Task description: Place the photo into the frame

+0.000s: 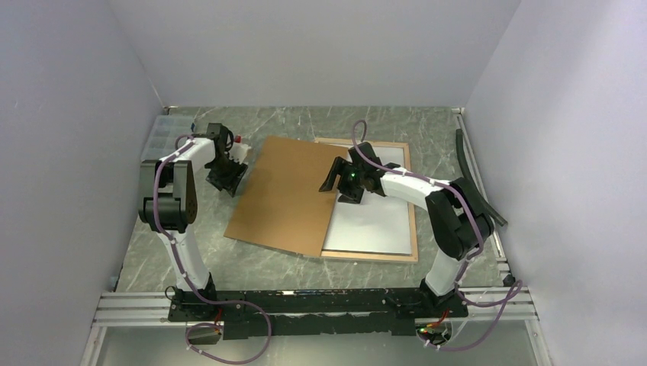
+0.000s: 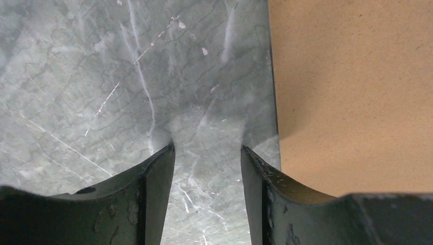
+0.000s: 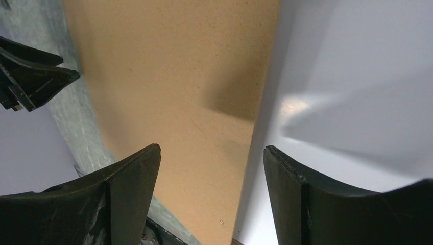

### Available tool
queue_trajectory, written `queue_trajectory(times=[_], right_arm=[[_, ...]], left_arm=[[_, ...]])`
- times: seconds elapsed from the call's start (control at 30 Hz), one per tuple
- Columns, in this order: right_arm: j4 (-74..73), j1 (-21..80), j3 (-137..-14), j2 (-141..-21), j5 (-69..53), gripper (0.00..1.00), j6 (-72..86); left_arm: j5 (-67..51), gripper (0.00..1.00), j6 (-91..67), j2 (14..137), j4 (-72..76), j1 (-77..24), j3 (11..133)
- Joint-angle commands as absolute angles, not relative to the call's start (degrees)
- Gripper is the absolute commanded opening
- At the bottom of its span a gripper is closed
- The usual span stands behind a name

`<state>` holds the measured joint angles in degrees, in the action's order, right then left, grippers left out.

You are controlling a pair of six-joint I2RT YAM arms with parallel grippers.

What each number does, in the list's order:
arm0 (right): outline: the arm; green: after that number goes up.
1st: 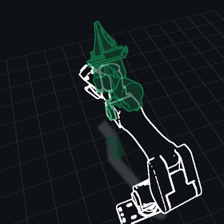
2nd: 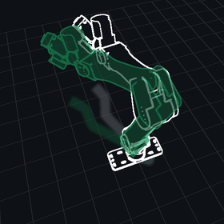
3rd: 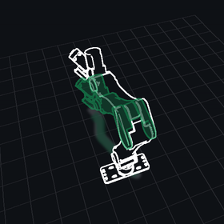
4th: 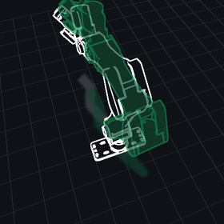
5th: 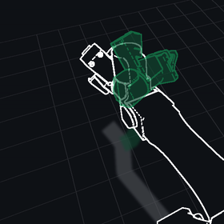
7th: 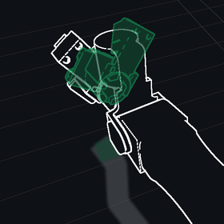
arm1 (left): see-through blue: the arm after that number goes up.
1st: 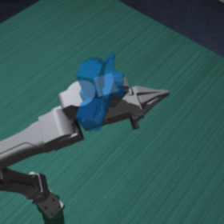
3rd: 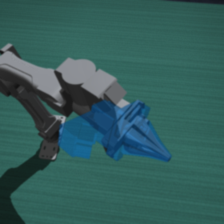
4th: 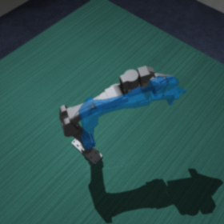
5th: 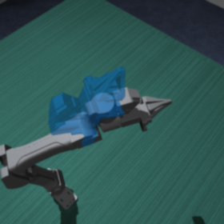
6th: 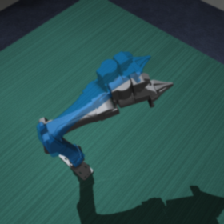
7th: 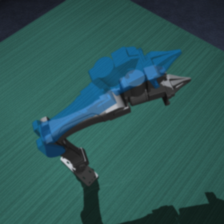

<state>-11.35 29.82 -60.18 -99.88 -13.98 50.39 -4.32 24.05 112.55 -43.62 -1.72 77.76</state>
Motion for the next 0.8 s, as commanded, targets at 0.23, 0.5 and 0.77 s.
queue_trajectory(times=[0.23,0.5,0.77], right_arm=[[-5.96,29.62,-61.61,-102.63,-16.17,0.74,52.01],[-3.73,29.66,-61.12,-103.06,-17.67,0.72,53.8],[4.4,29.63,-57.71,-101.08,-21.23,0.69,59.05]], left_arm=[[-9.31,0.55,21.75,116.89,-41.05,-3.87,74.58],[-9.62,0.55,21.5,117.7,-40.44,-4.41,74.51],[-10.64,0.54,20.54,119.75,-40.1,-5.32,75.3]])
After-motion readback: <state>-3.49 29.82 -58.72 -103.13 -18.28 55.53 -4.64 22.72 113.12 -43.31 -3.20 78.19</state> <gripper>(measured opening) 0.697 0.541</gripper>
